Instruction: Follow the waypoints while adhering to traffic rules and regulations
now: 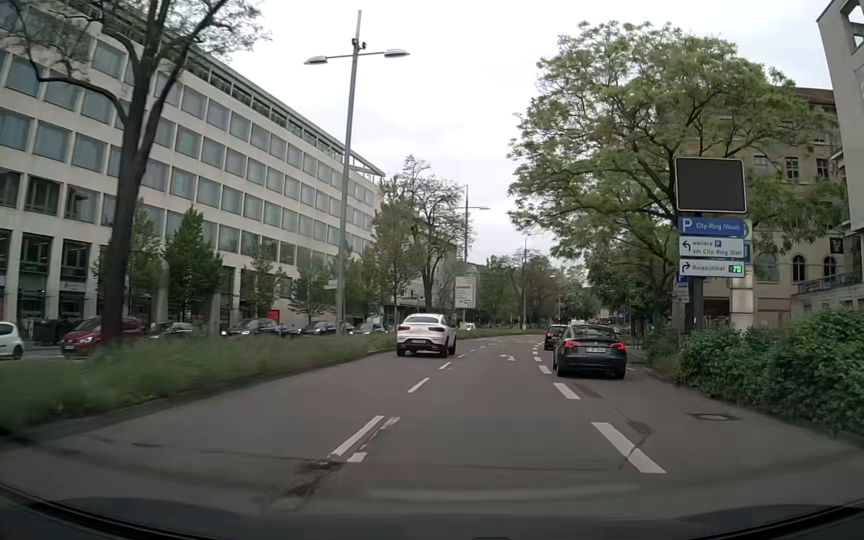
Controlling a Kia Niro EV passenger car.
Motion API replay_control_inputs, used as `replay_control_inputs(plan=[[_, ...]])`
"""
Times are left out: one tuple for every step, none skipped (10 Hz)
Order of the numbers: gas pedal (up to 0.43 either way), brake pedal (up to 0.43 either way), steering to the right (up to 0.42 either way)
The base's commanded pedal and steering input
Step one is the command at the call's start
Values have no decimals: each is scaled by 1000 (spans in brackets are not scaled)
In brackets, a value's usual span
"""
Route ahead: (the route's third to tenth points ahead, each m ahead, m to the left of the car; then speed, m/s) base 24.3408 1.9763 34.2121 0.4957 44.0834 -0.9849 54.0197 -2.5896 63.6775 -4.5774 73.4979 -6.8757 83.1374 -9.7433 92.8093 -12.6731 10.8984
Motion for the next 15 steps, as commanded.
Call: replay_control_inputs(plan=[[189, 0, 62], [189, 0, 50], [189, 0, 41], [189, 0, 34], [189, 0, 28], [189, 0, 28], [177, 0, 27], [169, 0, 24], [157, 0, 17], [130, 0, 12], [130, 0, 11], [110, 0, 11], [110, 0, 11], [79, 0, 10], [59, 0, 8]])
